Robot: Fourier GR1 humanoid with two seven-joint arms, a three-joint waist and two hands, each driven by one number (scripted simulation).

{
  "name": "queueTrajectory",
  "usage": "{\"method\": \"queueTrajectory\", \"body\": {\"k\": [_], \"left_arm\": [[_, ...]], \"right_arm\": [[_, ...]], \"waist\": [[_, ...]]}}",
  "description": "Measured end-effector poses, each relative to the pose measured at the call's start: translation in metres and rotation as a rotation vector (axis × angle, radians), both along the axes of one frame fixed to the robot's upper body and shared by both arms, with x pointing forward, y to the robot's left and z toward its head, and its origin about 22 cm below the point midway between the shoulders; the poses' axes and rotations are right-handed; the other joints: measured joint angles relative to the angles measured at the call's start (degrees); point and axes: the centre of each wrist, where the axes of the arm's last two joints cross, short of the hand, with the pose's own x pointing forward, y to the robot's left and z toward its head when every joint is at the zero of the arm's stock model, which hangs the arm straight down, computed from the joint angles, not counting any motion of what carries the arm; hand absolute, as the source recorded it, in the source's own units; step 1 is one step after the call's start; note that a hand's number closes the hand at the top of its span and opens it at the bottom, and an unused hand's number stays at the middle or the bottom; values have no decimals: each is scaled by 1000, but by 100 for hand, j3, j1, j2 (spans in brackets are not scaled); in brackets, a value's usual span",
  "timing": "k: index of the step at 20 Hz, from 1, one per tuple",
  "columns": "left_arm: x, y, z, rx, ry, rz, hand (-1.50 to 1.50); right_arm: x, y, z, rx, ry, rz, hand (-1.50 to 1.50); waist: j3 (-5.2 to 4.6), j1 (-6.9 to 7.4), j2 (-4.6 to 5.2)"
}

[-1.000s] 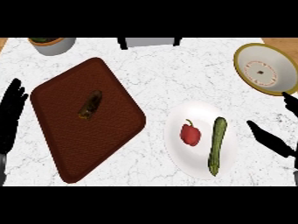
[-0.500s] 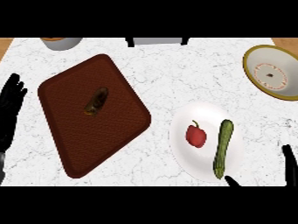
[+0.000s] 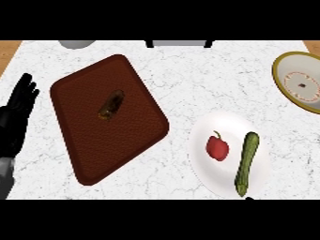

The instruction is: Pick the bell pepper from the plate and place it in the bowl

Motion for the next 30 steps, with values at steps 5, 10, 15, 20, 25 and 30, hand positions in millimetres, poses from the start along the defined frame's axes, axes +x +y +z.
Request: {"method": "queueTrajectory", "body": {"k": [5, 10, 15, 20, 25, 30], "left_arm": [[3, -8, 4, -6, -2, -27, 0], [6, -9, 3, -3, -3, -30, 0], [7, -10, -2, -2, 6, -29, 0], [6, -7, -4, -2, 6, -21, 0], [0, -1, -6, -1, 6, -21, 0], [3, -2, 1, -6, 4, -17, 0]], "right_arm": [[16, 4, 27, -18, 205, 29, -150], [47, 12, 40, 7, 353, 95, -150], [78, 15, 39, 59, 463, 178, -150], [97, 20, 26, 97, 593, 227, -150], [113, 29, 15, 60, 660, 234, -150], [122, 37, 3, -62, 659, 197, -150]], "waist": [[11, 121, 18], [21, 152, 22], [28, 121, 10], [30, 106, 1], [33, 90, -10], [33, 61, -18]]}}
